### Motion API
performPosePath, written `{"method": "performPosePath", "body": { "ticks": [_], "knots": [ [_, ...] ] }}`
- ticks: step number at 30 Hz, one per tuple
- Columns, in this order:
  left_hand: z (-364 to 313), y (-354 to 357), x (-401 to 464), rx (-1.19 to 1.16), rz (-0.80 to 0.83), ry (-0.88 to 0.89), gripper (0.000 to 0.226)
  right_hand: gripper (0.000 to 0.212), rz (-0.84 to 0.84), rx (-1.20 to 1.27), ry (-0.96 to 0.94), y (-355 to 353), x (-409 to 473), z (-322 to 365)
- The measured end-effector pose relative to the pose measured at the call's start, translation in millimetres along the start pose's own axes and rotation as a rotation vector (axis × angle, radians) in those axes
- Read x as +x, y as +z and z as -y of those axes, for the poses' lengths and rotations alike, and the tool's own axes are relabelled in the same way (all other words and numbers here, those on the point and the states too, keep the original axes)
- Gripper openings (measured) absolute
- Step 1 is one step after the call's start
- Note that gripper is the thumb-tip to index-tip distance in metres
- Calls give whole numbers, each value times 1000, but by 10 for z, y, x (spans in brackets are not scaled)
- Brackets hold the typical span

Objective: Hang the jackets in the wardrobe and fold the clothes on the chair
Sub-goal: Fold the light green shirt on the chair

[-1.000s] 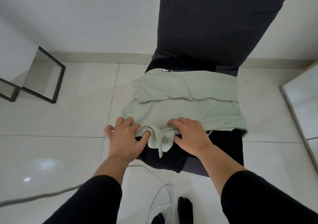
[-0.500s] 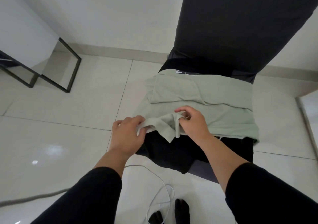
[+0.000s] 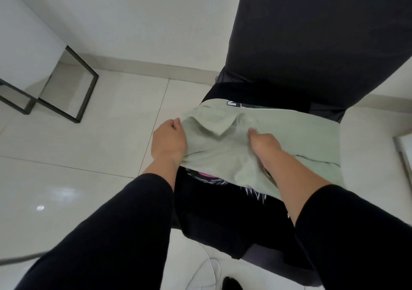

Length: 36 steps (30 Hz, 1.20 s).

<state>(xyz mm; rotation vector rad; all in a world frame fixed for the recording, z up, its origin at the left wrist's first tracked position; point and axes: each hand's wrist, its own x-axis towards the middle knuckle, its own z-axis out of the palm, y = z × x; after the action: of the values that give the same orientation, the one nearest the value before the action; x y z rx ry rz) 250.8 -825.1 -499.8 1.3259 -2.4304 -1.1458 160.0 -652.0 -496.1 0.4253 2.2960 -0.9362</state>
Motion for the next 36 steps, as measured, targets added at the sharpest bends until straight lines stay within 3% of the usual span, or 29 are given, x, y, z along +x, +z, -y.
{"method": "performPosePath", "body": {
  "ticks": [2, 5, 9, 12, 15, 18, 21, 22, 24, 26, 28, 30, 32, 34, 36],
  "knots": [
    [-8, 98, 37, 47, 21, -17, 31, 39, -78, -139, -83, 36, 76, -11],
    [-78, 158, 52, 167, 144, 31, 20, 43, -151, -167, -157, 95, 134, 13],
    [-128, 171, 236, 329, 220, 84, 26, 41, -182, -293, -163, 89, 207, 153],
    [-219, 167, 371, 382, 134, 140, 22, 15, -209, -231, -304, 60, 239, 258],
    [-366, 132, 417, 105, -125, 233, 20, 11, -379, -37, -475, 26, 247, 311],
    [-408, 161, 412, 48, 4, 190, 22, 12, -314, 92, -385, 7, 256, 313],
    [-399, 212, 371, -374, 210, -122, 25, 24, -249, 138, -338, 24, 242, 274],
    [-396, 217, 369, -528, 240, -218, 24, 25, -274, 158, -377, 30, 209, 278],
    [-356, 197, 352, -681, 200, -244, 22, 25, -415, 178, -589, 26, 105, 271],
    [-215, 180, 297, -612, 130, -195, 24, 25, -470, 80, -858, 36, 18, 155],
    [6, 182, 217, -504, 91, -226, 21, 29, -361, -112, -1010, 95, -41, -89],
    [126, 184, 125, -521, 92, -272, 15, 31, -226, -332, -966, 129, -79, -299],
    [125, 175, 77, -495, 139, -260, 24, 35, -154, -554, -882, 149, -105, -398],
    [76, 155, 47, -405, 166, -190, 18, 35, -152, -584, -850, 175, -134, -382],
    [70, 171, 34, -311, 104, -120, 22, 29, -205, -449, -820, 226, -202, -338]
  ]
}}
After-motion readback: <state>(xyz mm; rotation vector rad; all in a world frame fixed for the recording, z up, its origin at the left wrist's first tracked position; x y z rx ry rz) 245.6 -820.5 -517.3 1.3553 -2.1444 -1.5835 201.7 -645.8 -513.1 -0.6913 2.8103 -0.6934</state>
